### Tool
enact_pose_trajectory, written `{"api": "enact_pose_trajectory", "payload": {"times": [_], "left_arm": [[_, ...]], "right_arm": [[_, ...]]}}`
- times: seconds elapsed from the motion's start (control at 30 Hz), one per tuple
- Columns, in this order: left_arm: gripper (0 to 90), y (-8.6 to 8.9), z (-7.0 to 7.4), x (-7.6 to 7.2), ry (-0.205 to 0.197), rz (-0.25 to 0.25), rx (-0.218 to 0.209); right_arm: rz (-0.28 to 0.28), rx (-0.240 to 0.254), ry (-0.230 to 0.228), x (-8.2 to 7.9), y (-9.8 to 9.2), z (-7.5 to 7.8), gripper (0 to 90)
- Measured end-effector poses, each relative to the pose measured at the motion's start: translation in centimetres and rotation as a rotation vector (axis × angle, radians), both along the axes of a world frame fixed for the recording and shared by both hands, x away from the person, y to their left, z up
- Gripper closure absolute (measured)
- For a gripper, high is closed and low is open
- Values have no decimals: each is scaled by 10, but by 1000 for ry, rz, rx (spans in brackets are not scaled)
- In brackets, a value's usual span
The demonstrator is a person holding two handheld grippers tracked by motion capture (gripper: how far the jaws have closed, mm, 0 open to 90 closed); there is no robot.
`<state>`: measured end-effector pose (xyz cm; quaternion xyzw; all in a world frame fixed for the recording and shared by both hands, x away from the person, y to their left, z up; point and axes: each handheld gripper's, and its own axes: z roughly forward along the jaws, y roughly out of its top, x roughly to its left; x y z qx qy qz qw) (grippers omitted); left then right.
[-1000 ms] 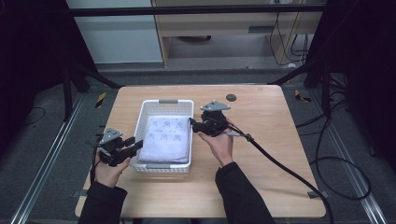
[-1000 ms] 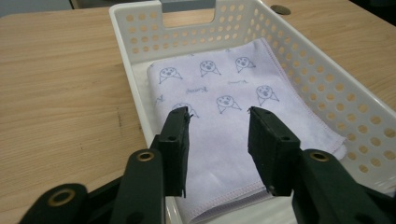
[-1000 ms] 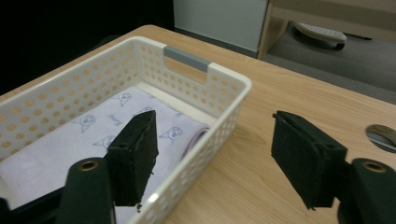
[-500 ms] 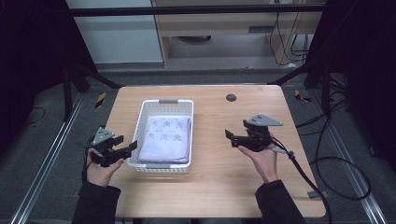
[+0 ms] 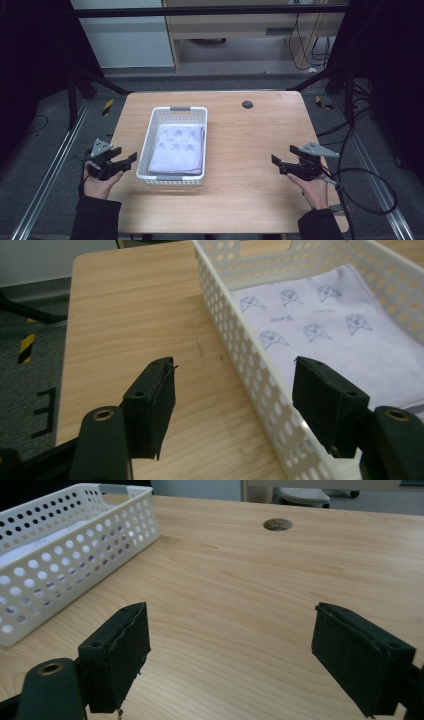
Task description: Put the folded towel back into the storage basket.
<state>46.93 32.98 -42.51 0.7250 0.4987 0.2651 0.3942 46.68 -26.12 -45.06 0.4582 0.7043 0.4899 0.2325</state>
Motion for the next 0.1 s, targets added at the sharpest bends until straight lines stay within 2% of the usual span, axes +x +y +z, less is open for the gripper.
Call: {"api": "enact_pose_trajectory", "payload": {"times": [0.1], "left_arm": [[331, 10, -7, 1, 11, 26, 8]], "right_arm": [[-21, 1, 2, -5, -13, -8, 155]]}}
